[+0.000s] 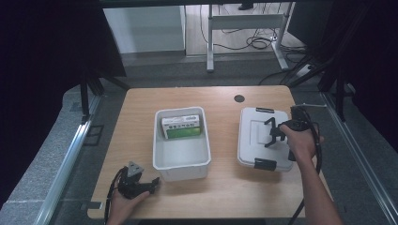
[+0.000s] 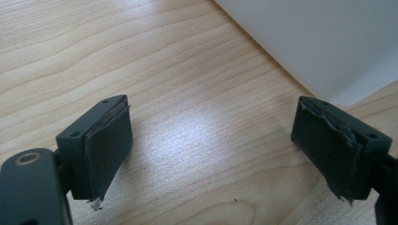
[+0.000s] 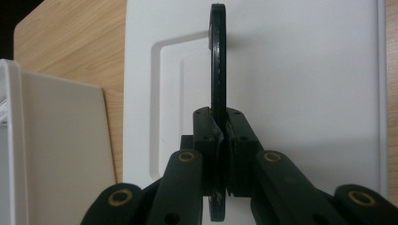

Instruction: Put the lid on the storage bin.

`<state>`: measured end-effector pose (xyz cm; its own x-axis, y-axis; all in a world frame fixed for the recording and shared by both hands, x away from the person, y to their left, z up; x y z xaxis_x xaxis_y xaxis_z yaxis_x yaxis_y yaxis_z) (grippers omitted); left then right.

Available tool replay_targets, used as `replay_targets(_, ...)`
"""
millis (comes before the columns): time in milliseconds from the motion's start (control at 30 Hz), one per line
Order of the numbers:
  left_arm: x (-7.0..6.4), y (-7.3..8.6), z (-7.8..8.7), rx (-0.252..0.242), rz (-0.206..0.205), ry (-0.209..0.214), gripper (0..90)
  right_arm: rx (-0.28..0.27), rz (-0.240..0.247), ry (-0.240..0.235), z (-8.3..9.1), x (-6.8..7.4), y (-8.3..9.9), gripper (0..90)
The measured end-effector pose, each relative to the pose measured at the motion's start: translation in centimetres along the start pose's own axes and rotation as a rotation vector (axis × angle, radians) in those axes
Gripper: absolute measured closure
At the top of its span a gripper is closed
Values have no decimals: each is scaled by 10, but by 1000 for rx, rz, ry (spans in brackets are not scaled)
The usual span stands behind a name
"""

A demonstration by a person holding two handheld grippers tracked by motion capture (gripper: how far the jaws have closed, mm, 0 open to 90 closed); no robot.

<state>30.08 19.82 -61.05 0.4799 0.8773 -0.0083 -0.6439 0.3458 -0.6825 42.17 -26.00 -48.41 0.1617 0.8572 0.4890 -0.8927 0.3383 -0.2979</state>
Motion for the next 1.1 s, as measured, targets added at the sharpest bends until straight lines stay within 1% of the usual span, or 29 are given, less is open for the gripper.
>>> replay_targets(100,0,0,0,0,0,0,126,2,15,-6,4,5,0,849)
replay_targets(300,0,0,0,0,0,0,126,-9,28,-20,10,12,-1,848)
replay_targets(333,0,0,0,0,0,0,126,-7,29,-34,12,16,0,848)
replay_targets(433,0,0,0,0,0,-1,126,-3,37,-55,15,22,1,849)
replay_targets(500,0,0,0,0,0,0,126,-1,44,-56,16,24,1,849)
replay_targets(533,0,0,0,0,0,-1,127,-4,51,-60,19,28,2,849)
replay_targets(700,0,0,0,0,0,-1,127,-16,75,-71,25,38,1,848)
replay_targets(767,0,0,0,0,1,-1,127,-16,76,-74,25,40,2,849)
replay_targets(900,0,0,0,-1,0,-2,126,-13,86,-83,28,49,2,848)
replay_targets(933,0,0,0,-1,0,-2,126,-19,94,-87,28,51,2,848)
replay_targets(967,0,0,0,-1,0,-2,126,-19,94,-87,28,51,2,848)
replay_targets(1000,0,0,0,-1,0,-2,127,-17,105,-90,31,56,2,848)
replay_targets(1033,0,0,0,-1,0,-2,127,-17,105,-90,31,56,2,848)
replay_targets(1067,0,0,0,-1,0,-2,126,-20,110,-94,32,61,2,849)
replay_targets(1100,0,0,0,-1,0,-2,126,-20,112,-96,33,63,1,849)
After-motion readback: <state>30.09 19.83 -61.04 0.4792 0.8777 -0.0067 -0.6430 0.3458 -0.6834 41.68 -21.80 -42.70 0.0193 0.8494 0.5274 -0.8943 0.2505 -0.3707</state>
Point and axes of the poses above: each handheld gripper's, and its own axes: z roughly backward along the jaws, y roughly out of its underside, x roughly to its left, the point moved 9 cm from there along -z, roughly forward along the jaws, and after that the axes turned 2 degrees about -z, right-handed, at the moved point
